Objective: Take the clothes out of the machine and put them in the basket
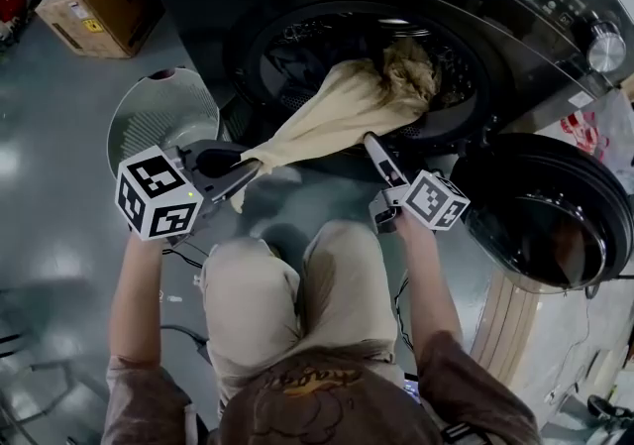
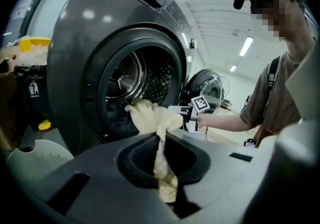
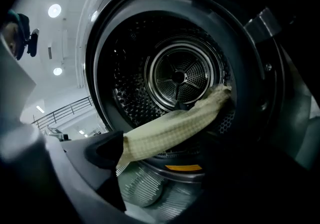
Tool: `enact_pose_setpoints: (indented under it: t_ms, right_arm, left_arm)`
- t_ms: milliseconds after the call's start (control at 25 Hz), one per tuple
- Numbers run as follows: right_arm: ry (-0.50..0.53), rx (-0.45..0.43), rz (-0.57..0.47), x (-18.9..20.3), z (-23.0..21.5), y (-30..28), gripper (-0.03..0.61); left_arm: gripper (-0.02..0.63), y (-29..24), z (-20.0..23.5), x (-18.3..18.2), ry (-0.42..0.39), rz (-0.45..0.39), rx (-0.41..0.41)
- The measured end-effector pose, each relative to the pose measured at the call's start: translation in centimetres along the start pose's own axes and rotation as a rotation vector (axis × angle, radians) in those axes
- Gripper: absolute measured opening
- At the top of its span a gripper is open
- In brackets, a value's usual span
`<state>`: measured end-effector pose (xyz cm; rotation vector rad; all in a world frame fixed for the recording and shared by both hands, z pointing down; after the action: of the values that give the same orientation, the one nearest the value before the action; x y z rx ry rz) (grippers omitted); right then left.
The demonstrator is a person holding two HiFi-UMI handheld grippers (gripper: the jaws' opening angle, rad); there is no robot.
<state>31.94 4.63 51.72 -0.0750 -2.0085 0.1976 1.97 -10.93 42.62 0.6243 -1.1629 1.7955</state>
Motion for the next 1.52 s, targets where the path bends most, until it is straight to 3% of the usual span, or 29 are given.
enact_pose_setpoints:
  t_ms: [240,480,920,1040,1160,1200,1520]
  right_arm:
    - [-0.088,0.033,-0.029,-0.5,-0.9,-0.9,0.479]
    - [-0.062,0.099,0.020,0.0,-1.0,-2.3,0.472]
    - [-0.022,0.106,0.078,-0.8,-0.7,-6.2,0.306]
    - [0.031,0.136,0.112,-0.4,-0.3,-6.4,0.251]
    - [0.120,0.151,0.122,-0.9,0.9,-6.3,0.079]
    - [0.157,0.149,0.119,-1.3,1.3,-6.2,0.052]
    - [0.356,0.034,0.026,-5.9,6.3,-4.2,0.031]
  left_arm:
    - [0.026,1.6,0.8,1.6,-0.007,0.038,-0.043]
    - [0.025,3.2,1.0,2.8,0.002,0.071,-0.049]
    - [0.025,6.7,0.8,4.6,0.035,0.099,-0.071]
    - [0.025,7.3,1.0,5.3,0.056,0.092,-0.074]
    - [0.025,7.5,1.1,5.3,0.054,0.075,-0.084]
    - [0.025,7.4,1.1,5.2,0.049,0.072,-0.090]
    - [0.026,7.6,1.3,3.4,0.048,-0.062,-0.173]
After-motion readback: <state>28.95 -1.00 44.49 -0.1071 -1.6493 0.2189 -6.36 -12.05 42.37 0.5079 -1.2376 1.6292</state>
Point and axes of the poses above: the fingertips, and each gripper's own axes: y backward along the fingers, z to its left, x out of its underside, the point moved 9 cm from there along y, backward along the fingers, and after that the axes turned 14 degrees about y, right-handed, at the moved point
